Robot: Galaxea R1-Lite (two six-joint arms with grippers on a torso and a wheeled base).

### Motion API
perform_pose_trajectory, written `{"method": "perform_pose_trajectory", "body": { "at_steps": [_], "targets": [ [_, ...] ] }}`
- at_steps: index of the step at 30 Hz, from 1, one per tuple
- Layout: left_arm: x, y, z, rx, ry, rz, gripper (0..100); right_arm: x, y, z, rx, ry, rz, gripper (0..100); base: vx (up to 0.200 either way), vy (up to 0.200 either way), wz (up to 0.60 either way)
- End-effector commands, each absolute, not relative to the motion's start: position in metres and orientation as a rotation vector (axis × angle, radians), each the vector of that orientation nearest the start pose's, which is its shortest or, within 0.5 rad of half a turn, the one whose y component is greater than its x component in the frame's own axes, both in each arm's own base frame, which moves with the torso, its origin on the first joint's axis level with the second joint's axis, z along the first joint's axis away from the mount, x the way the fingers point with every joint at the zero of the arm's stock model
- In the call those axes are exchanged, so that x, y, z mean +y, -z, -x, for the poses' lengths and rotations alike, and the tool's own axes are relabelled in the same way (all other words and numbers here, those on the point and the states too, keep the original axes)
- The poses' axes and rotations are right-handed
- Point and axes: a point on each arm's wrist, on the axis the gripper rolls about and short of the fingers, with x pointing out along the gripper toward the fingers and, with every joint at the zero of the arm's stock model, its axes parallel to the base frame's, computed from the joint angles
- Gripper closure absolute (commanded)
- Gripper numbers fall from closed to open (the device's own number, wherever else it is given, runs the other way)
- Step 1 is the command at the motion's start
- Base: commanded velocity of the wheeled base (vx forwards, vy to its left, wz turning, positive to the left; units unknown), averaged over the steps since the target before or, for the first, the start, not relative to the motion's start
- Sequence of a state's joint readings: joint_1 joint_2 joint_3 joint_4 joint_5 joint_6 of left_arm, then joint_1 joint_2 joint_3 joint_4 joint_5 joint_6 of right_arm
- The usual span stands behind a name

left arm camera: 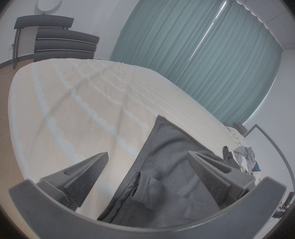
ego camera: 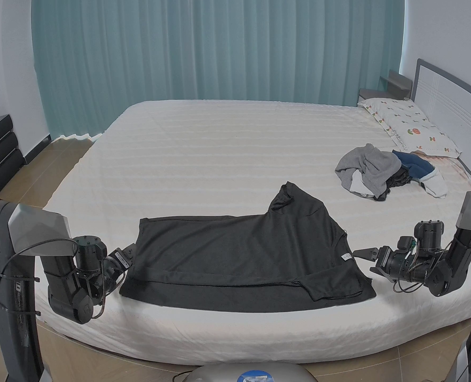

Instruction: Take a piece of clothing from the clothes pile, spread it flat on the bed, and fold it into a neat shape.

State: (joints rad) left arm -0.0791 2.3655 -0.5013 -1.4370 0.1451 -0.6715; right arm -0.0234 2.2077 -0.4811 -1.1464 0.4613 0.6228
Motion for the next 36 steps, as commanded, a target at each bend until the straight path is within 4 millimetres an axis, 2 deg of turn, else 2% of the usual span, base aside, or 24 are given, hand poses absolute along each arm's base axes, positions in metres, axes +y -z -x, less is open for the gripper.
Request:
{"method": "perform_pose_trajectory", "body": {
  "at_steps": [1,4,7,9,12,17,26,36],
  "targets": [
    [-0.023,-0.011,-0.323,0.328,-0.180,0.640,0,0.004,0.004,-0.302,0.706,-0.223,-0.791,0,0.000,0.000,0.00],
    [-0.033,-0.016,-0.321,0.385,-0.165,0.651,0,0.004,0.011,-0.300,0.714,-0.205,-0.855,0,0.000,0.000,0.00],
    [-0.049,-0.016,-0.328,0.453,-0.156,0.716,0,0.005,0.020,-0.296,0.706,-0.202,-0.896,0,0.000,0.000,0.00],
    [-0.052,-0.015,-0.329,0.471,-0.156,0.727,0,0.005,0.021,-0.296,0.701,-0.205,-0.900,0,0.000,0.000,0.00],
    [-0.068,-0.008,-0.329,0.614,-0.169,0.758,0,0.005,0.023,-0.291,0.701,-0.213,-0.915,0,0.000,0.000,0.00],
    [-0.079,-0.004,-0.331,0.716,-0.192,0.740,0,0.005,0.024,-0.290,0.712,-0.220,-0.919,0,0.000,0.000,0.00],
    [-0.092,0.011,-0.336,0.762,-0.186,0.711,0,0.005,0.024,-0.289,0.714,-0.219,-0.920,0,0.000,0.000,0.00],
    [-0.094,0.018,-0.343,0.814,-0.215,0.681,0,0.005,0.025,-0.289,0.716,-0.219,-0.919,0,0.000,0.000,0.00]
  ]
}}
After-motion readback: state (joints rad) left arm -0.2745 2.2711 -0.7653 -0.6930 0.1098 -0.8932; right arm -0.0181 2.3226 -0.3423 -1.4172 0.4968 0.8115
